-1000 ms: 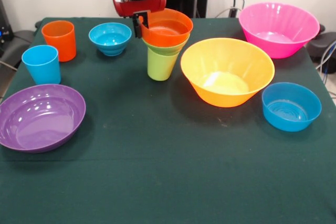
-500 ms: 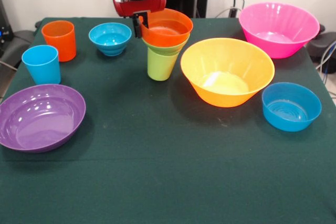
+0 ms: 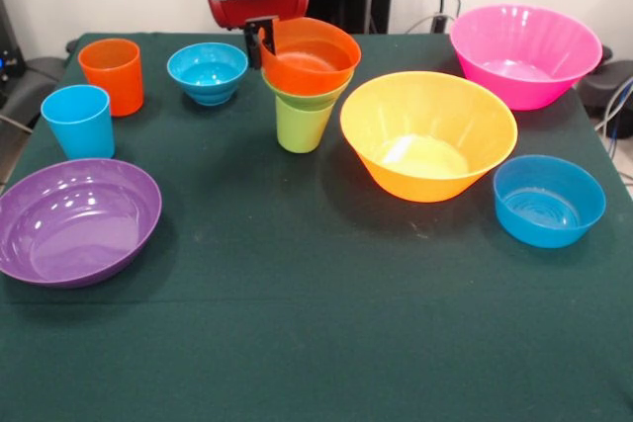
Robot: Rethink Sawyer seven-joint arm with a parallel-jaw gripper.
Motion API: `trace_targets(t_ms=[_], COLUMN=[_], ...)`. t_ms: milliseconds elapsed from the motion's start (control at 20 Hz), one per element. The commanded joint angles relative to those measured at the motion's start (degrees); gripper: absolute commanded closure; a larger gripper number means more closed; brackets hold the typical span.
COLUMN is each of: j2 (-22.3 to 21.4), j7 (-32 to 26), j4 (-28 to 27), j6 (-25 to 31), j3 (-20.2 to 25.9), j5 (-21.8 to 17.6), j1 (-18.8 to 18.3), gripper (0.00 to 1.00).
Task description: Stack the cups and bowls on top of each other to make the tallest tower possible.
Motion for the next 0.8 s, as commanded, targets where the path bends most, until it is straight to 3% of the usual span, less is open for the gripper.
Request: trace_targets(t_ms=[50, 800], j2=[-0.6, -0.1], j7=[-3.7, -3.4], j4=[-0.3, -0.6], j6=[-2.4, -2.8], j3=[-0.7, -0.8], j5=[-2.3, -2.8], j1=[0.2, 0.7], gripper=[1.0, 1.0])
